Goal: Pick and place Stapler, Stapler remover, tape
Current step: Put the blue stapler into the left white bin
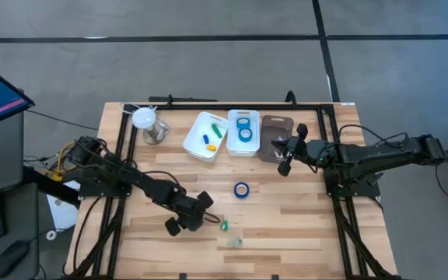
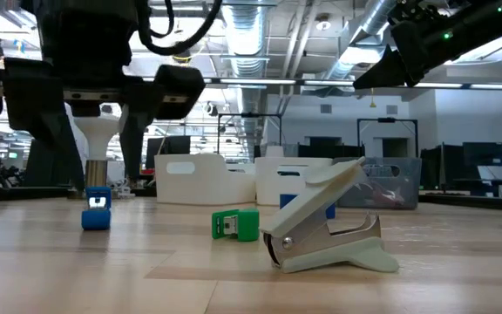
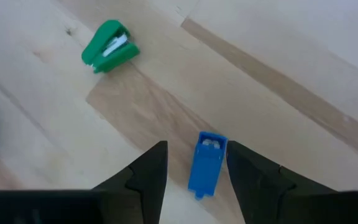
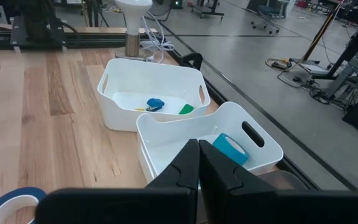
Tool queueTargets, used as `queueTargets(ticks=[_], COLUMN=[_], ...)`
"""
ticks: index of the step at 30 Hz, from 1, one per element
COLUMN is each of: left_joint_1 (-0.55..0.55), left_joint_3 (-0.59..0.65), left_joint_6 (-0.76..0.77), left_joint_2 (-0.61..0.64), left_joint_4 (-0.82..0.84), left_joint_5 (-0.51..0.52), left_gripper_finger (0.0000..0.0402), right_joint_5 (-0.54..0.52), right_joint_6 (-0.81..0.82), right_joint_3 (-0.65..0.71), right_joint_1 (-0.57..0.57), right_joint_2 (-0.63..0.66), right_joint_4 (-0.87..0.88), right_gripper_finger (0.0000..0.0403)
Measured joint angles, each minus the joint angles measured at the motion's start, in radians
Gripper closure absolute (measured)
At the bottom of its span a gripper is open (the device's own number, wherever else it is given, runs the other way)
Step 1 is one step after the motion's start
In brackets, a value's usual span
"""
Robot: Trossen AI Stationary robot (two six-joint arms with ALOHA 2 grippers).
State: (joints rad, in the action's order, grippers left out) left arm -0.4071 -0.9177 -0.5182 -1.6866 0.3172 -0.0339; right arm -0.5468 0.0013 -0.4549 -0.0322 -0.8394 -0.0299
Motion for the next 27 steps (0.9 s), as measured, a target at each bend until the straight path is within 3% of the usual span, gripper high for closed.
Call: queueTargets(ticks=[14, 27], left_joint_1=[0.005, 0.004], left_joint_3=[-0.002, -0.001], left_joint_6=[0.001, 0.056], left_joint_2=[-0.087, -0.087], left_joint_4=[-0.012, -0.019], left_joint_5=[-0.042, -0.049], left_gripper_finger=[0.0253, 0.0356], right_joint_5=[0.000, 0.000], right_joint_6=[0.000, 0.000], right_joint_3=[0.000, 0.000], right_joint_1=[0.000, 0.000], right_joint_2=[0.000, 0.000], right_joint_4=[0.000, 0.000], right_gripper_finger=[0.0403, 0.0403])
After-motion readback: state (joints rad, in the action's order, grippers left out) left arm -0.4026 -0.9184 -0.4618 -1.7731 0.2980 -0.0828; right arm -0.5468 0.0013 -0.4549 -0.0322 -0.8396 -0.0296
